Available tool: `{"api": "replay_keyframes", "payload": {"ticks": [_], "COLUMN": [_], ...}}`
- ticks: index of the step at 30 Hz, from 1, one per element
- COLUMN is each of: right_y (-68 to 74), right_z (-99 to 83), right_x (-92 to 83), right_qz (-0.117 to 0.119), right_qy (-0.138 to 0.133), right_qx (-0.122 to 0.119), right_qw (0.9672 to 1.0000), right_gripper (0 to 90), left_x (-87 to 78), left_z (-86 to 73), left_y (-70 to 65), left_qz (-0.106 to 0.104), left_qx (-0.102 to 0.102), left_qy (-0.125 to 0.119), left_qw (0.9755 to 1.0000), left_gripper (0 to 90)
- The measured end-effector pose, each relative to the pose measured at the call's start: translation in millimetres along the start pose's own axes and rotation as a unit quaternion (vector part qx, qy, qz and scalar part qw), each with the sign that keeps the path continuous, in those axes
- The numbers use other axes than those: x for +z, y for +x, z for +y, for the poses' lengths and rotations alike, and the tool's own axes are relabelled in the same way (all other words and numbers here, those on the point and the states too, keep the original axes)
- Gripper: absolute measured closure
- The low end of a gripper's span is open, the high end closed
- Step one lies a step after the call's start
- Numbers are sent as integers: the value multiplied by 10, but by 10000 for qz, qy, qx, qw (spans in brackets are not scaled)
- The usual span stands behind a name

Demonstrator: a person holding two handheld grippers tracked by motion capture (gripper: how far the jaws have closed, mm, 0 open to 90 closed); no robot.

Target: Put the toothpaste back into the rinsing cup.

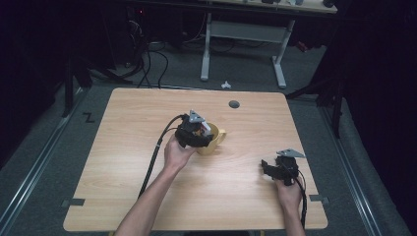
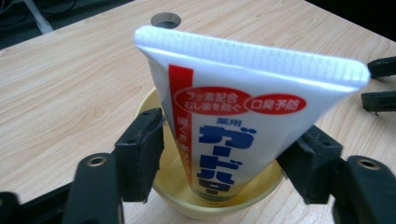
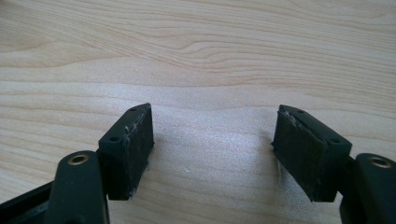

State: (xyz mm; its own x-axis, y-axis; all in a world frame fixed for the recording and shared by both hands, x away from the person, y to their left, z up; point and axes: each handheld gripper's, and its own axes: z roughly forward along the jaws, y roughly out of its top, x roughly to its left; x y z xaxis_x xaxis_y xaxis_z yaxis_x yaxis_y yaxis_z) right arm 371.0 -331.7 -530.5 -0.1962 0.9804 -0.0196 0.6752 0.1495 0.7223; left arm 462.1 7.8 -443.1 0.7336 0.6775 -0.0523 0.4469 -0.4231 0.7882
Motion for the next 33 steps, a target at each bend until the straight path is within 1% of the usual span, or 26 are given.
{"api": "replay_keyframes", "payload": {"ticks": [1,2,4,5,6,9,10,11,12,13,14,16,19,20,25,27,28,30,33], "right_y": [0,0,0,0,0,0,0,0,0,0,0,0,0,0,0,0,0,0,0], "right_z": [0,0,0,0,0,0,0,0,0,0,0,0,0,0,0,0,0,0,0], "right_x": [0,0,0,0,0,0,0,0,0,0,0,0,0,0,0,0,0,0,0], "right_qz": [1,2,1,1,0,2,2,0,0,0,2,2,3,2,1,0,0,2,3], "right_qy": [0,0,0,0,-1,0,-1,0,0,0,0,-1,-1,0,-1,-1,-1,-1,-1], "right_qx": [1,1,1,1,-1,0,0,0,0,0,-1,-2,1,0,-1,-1,1,2,1], "right_qw": [10000,10000,10000,10000,10000,10000,10000,10000,10000,10000,10000,10000,10000,10000,10000,10000,10000,10000,10000], "right_gripper": [290,290,290,290,290,290,290,290,290,290,290,290,290,290,290,290,290,290,290], "left_x": [-7,-7,-15,-15,-21,-27,-37,-37,-53,-53,-72,-84,-97,-105,-128,-141,-164,-193,-223], "left_z": [1,1,2,2,4,5,5,5,8,8,14,16,17,14,-12,-17,-28,-35,-45], "left_y": [3,2,4,1,-1,0,4,4,-5,-5,-8,-10,-10,-8,6,13,22,27,30], "left_qz": [31,-1,25,-12,-24,-61,-94,-94,-2,-2,46,8,9,-25,-68,-49,-95,-121,-115], "left_qx": [18,8,22,6,8,-7,-50,-50,-2,-2,32,15,41,50,51,61,49,47,50], "left_qy": [-3,-5,-10,-15,-28,-38,-32,-32,-52,-52,-75,-98,-95,-86,-74,-75,-93,-134,-173], "left_qw": [10000,10000,10000,10000,10000,10000,9999,9999,10000,10000,10000,10000,9999,9999,9999,9999,9999,9998,9998], "left_gripper": [329,316,293,293,271,246,245,235,228,223,215,201,187,175,162,162,162,165,168]}}
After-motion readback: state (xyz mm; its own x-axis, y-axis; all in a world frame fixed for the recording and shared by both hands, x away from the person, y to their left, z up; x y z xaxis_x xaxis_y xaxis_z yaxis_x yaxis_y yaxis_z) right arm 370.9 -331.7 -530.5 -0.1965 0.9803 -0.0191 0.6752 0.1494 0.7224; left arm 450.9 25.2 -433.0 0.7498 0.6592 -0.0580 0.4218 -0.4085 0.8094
